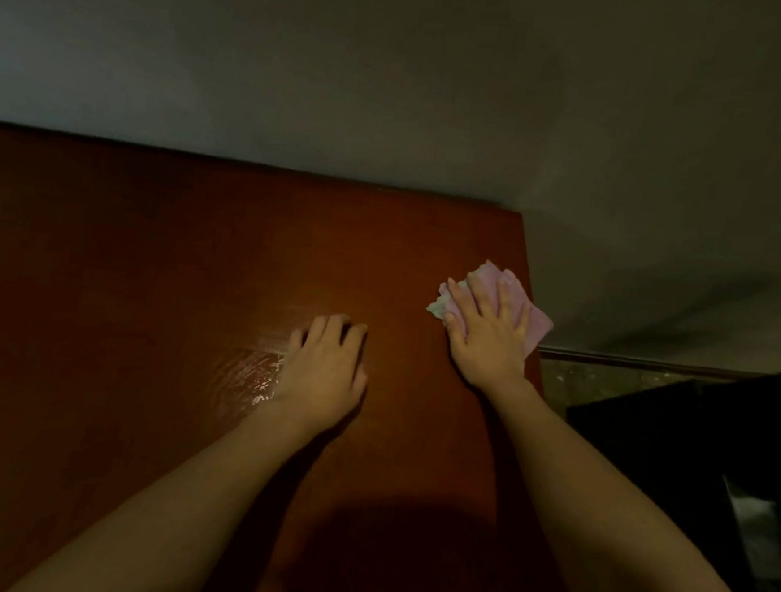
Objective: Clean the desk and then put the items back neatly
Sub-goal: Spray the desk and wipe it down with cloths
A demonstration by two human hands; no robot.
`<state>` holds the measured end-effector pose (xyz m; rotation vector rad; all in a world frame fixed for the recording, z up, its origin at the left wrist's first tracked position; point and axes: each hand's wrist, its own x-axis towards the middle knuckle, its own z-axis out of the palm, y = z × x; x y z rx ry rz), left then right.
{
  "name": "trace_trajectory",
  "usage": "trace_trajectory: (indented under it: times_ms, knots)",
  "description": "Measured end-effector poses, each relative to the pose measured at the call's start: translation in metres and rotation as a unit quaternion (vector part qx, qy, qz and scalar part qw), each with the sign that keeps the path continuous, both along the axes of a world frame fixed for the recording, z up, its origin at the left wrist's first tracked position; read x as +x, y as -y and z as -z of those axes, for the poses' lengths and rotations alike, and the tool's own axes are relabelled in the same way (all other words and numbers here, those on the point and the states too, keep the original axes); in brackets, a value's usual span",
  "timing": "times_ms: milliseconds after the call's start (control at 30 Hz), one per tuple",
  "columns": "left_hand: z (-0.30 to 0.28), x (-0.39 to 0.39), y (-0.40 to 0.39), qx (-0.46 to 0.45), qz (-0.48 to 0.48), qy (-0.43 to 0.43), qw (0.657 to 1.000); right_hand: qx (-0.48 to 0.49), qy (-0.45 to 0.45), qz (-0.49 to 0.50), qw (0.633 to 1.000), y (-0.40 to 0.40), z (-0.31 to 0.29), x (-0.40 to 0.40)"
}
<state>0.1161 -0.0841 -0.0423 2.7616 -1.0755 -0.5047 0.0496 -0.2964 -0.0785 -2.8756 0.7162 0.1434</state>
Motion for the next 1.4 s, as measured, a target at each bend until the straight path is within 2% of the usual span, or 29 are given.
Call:
trace_trajectory:
  times_ms: [400,600,733,1033,1400]
  knots:
    - [-0.002,-0.025,0.015,0.01,0.018,0.001,1.0,0.023,-0.006,0.082,0.996,-0.002,-0.001,-0.061]
    - [-0.007,-0.016,-0.011,0.001,0.01,0.006,1.0,0.01,-0.023,0.069,0.997,-0.035,-0.001,-0.063]
    - [-0.012,0.003,-0.044,0.006,-0.006,0.013,1.0,0.006,-0.027,0.02,0.999,-0.073,-0.001,-0.039]
    - [-0.021,0.07,-0.171,0.003,-0.09,0.037,0.995,0.039,-0.008,-0.163,0.986,-0.237,-0.002,0.071]
    - [-0.021,0.173,-0.433,0.035,-0.246,0.042,0.968,0.018,-0.054,-0.298,0.953,-0.489,-0.011,0.235]
